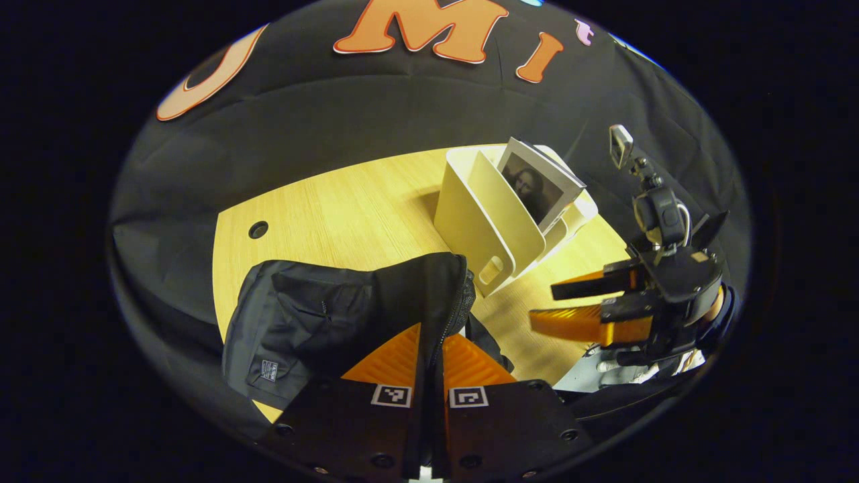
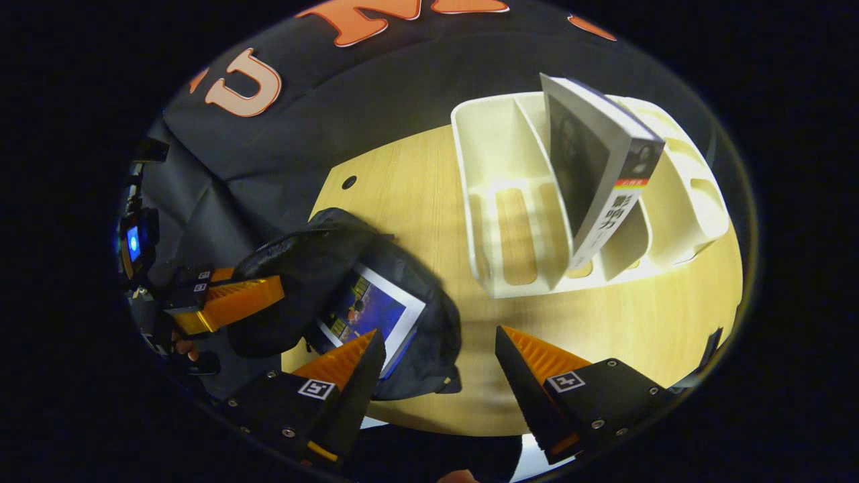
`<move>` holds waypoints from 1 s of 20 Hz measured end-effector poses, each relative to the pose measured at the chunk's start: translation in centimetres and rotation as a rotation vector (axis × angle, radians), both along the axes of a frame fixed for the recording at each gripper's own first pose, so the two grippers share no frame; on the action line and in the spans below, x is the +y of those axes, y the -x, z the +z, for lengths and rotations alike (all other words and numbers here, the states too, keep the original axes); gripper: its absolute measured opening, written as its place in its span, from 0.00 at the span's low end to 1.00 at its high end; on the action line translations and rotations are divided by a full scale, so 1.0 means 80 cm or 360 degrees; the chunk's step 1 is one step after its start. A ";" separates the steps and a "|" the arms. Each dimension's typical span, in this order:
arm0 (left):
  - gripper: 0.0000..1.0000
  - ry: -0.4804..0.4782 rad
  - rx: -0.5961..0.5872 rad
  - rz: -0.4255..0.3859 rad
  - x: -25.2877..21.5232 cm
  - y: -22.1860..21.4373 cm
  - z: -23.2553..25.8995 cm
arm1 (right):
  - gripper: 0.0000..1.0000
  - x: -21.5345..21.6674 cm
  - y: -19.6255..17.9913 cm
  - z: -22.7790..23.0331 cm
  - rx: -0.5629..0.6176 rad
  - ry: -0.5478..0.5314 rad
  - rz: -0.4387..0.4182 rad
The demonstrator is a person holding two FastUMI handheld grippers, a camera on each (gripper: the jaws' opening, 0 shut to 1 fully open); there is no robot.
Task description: Open the schoolbag, grab two books from the bookshelf and put them into the schoolbag.
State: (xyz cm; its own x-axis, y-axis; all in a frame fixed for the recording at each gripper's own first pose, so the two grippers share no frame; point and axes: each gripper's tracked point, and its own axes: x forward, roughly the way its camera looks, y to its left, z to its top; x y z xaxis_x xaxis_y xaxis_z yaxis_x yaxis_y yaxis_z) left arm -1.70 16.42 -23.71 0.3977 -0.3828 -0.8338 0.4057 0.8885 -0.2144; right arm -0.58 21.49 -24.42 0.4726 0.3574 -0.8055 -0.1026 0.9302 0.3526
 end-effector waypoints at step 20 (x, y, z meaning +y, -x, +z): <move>0.07 -0.0101 0.0021 0.0129 0.006 -0.003 0.000 | 0.99 -0.162 -0.129 0.093 0.0080 0.0420 0.0245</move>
State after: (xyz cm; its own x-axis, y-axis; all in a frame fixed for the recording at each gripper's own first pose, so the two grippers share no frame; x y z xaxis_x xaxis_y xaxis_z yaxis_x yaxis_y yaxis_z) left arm -1.48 16.90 -23.74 0.4142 -0.2963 -0.8606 0.3295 0.9302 -0.1616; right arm 9.74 8.53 -16.99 0.3865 0.1970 -0.9010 -0.2379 0.9652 0.1090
